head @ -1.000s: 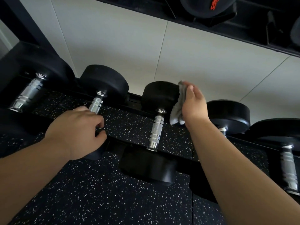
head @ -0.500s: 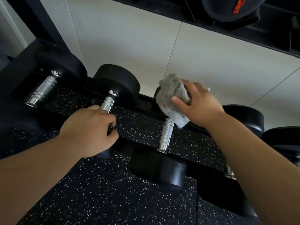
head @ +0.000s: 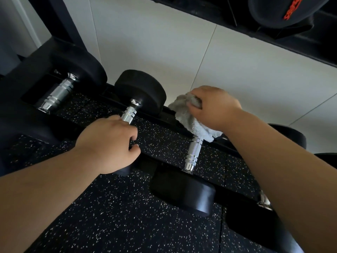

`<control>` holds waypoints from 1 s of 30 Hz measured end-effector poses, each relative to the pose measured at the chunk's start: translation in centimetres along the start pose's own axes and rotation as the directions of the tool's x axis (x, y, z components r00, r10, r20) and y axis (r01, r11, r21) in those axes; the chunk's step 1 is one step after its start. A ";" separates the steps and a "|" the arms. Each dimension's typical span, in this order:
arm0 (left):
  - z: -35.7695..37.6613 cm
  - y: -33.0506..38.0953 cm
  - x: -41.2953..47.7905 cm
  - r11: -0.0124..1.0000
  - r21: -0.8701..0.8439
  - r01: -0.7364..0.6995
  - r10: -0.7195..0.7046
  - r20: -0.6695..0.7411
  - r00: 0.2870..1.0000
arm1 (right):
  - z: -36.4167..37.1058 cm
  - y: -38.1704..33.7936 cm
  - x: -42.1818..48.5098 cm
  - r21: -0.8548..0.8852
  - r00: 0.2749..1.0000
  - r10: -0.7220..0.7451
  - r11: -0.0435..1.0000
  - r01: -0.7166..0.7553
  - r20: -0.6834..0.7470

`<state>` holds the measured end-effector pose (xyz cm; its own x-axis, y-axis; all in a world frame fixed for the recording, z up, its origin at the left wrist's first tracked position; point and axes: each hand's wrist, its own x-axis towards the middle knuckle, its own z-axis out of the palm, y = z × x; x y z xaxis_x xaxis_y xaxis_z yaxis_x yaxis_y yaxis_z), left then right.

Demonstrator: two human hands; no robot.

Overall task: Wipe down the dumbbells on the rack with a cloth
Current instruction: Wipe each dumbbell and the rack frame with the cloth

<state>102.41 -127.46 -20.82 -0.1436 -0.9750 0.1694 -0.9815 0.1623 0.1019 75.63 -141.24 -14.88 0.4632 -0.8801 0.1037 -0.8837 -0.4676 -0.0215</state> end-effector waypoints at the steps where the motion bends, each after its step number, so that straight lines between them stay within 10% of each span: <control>1: 0.1 0.0 0.0 1.000 -0.004 -0.001 0.001 -0.006 1.000 | -0.2 0.4 -0.4 0.036 0.999 0.015 0.999 -0.014 -0.032; 17: 0.9 -0.6 0.4 0.997 -0.044 0.059 -0.056 0.079 0.995 | 0.8 -4.6 3.6 -0.510 0.976 -0.003 0.852 0.117 0.219; 23: 0.3 -0.2 0.3 0.998 -0.035 0.043 -0.040 0.070 0.997 | -0.7 -1.1 -1.6 -0.212 1.000 -0.014 0.977 0.008 -0.023; 30: 0.2 0.0 0.0 0.997 -0.070 0.014 -0.016 -0.023 1.000 | 2.3 1.1 -7.5 0.351 0.871 0.471 0.846 -0.402 -0.140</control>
<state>102.43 -127.49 -21.02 -0.1250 -0.9737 0.1904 -0.9721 0.1586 0.1730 71.38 -135.35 -17.97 -0.0226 -0.9754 0.2191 -0.9097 -0.0708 -0.4092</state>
